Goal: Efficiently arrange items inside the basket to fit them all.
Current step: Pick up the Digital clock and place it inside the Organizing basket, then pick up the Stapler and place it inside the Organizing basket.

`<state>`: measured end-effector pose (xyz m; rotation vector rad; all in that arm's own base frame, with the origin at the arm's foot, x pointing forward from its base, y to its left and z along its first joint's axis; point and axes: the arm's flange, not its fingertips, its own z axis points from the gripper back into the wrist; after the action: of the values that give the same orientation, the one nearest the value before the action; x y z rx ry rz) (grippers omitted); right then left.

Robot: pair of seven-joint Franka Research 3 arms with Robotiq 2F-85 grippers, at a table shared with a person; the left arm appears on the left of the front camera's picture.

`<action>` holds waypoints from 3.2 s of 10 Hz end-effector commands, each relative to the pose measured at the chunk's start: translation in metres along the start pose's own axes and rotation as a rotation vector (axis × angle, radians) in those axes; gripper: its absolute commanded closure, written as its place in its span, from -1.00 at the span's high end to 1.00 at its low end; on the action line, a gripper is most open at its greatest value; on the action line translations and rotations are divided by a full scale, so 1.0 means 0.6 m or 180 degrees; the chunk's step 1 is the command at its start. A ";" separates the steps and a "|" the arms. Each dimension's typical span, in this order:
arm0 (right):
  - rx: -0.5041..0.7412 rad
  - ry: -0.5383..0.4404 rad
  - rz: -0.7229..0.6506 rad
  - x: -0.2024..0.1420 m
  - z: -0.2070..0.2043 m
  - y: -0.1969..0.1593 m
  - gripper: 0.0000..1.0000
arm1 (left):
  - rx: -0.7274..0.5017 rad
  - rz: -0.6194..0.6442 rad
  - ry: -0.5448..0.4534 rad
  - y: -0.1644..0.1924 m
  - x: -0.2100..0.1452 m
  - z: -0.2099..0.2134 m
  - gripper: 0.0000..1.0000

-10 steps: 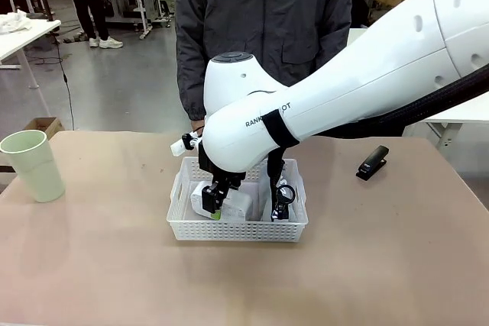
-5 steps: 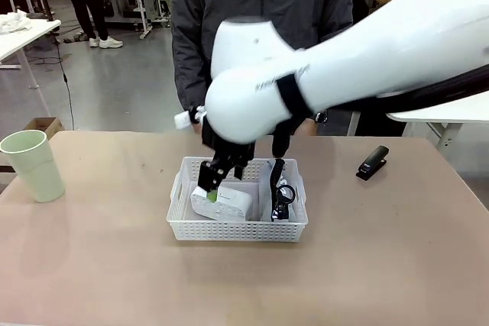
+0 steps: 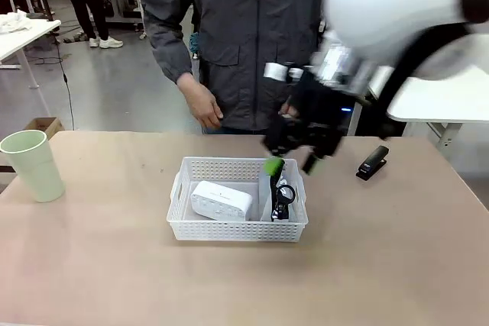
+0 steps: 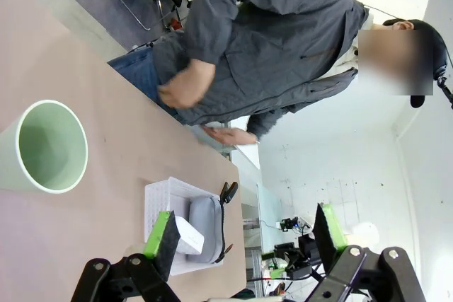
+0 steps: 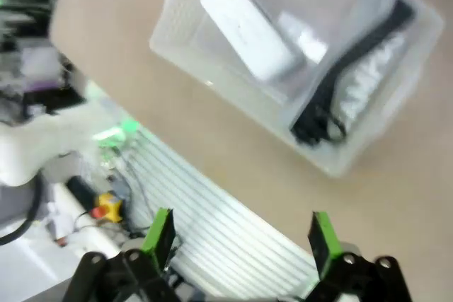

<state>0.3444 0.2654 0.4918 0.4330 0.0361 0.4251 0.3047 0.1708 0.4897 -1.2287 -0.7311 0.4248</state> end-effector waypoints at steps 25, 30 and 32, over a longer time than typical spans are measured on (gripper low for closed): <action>0.2551 -0.1761 -0.1403 -0.278 0.054 -0.577 1.00 | -0.0054 -0.0048 -0.0008 -0.001 0.000 0.000 1.00; 0.2551 -0.1761 -0.1403 -0.278 0.054 -0.577 1.00 | -0.0054 -0.0048 -0.0008 -0.001 0.000 0.000 1.00; 0.2551 -0.1761 -0.1403 -0.278 0.054 -0.577 1.00 | -0.0054 -0.0048 -0.0008 -0.001 0.000 0.000 1.00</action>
<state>0.3321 -0.1010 0.3649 1.2774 -0.2401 -0.1701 0.3050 0.1710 0.4892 -1.2283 -0.7301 0.4256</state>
